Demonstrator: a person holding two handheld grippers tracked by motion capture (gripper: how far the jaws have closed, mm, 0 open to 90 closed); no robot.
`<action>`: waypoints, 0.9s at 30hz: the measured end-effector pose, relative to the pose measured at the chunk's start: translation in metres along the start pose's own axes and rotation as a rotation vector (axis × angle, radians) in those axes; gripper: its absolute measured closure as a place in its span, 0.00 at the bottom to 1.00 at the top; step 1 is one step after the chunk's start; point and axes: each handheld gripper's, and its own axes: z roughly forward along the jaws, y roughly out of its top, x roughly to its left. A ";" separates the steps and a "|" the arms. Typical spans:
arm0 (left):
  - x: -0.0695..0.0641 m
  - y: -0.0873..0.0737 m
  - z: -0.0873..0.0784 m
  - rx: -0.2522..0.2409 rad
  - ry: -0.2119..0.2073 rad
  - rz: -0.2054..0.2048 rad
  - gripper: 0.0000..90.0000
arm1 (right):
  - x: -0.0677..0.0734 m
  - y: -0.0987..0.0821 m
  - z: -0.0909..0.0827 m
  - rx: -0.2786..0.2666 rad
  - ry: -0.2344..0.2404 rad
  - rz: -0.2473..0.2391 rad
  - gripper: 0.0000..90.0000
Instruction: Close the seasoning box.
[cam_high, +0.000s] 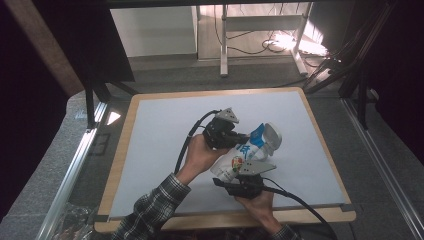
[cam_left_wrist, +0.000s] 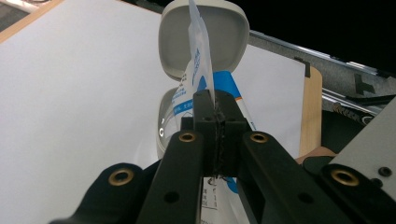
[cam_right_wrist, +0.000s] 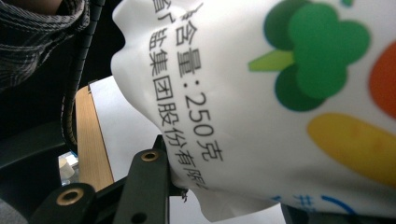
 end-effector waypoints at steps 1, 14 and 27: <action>0.000 0.000 0.001 -0.002 -0.001 -0.001 0.99 | 0.000 0.000 0.000 -0.001 0.003 0.004 0.71; 0.003 0.001 0.004 0.004 0.001 -0.007 0.99 | 0.000 0.002 -0.001 -0.009 0.016 0.010 0.71; 0.004 0.003 0.007 0.012 0.003 -0.005 0.99 | 0.000 0.004 -0.002 -0.019 0.031 0.022 0.71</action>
